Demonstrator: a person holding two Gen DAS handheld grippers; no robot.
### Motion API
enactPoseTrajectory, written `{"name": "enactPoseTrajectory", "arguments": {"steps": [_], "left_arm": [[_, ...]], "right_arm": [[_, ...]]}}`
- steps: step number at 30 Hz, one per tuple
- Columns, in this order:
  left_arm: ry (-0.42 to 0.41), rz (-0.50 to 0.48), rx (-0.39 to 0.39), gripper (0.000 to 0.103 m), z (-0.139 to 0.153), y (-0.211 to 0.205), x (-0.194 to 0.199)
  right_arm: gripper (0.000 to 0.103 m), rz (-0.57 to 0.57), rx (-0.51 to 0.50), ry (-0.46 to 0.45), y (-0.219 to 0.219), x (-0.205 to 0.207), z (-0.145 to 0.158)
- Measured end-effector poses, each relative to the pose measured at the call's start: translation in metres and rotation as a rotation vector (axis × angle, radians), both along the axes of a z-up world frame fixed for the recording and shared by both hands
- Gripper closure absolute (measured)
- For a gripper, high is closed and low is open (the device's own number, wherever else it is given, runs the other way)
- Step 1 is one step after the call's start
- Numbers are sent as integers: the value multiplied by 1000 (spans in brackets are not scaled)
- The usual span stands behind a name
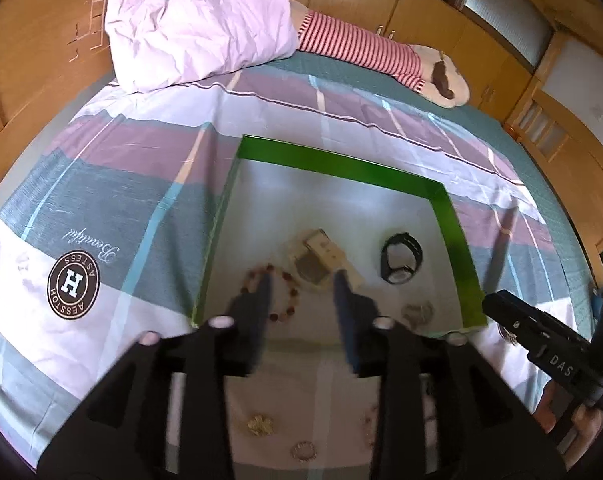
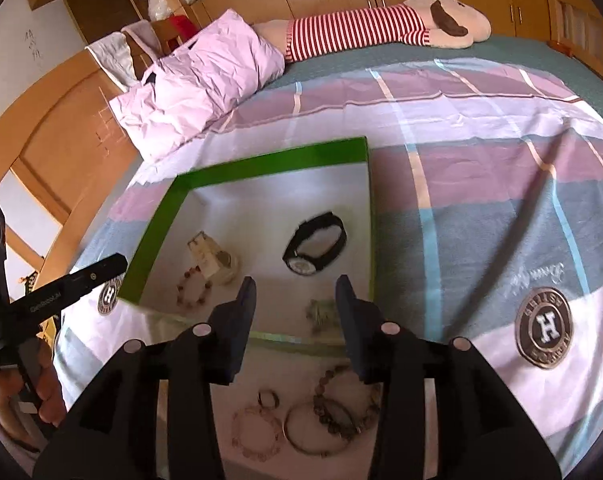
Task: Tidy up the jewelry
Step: 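Lower the red bracelet and pendant into the green box, opening both tools, then grasp the brown wooden bead bracelet with the right tool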
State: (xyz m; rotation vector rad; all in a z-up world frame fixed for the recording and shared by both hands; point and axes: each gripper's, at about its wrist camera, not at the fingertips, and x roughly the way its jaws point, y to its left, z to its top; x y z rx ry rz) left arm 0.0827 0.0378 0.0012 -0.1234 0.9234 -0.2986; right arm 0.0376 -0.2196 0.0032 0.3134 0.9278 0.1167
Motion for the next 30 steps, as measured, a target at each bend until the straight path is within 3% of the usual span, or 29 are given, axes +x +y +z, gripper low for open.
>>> {"name": "enactPoseTrajectory", "arguments": {"steps": [6, 12, 14, 16, 21, 25, 27, 30], "left_arm": [[60, -164, 32, 62, -14, -27, -30], [183, -354, 89, 60, -50, -68, -49], [211, -387, 108, 54, -58, -76, -54], [257, -417, 140, 51, -71, -83, -59], [327, -430, 231, 52, -99, -91, -64], [322, -385, 305, 69, -111, -89, -60], [293, -336, 348, 91, -109, -83, -56], [299, -248, 336, 92, -107, -67, -44]], "right_arm": [[62, 24, -123, 179, 7, -7, -34], [78, -32, -183, 340, -3, -2, -82], [82, -24, -191, 355, -2, -1, -88], [92, -7, -224, 344, 4, -3, -86], [92, 38, -208, 262, 14, -11, -68], [92, 36, -180, 231, 10, -16, -57], [92, 22, -156, 222, 5, -17, -52], [92, 37, -95, 190, 0, -22, -39]]}}
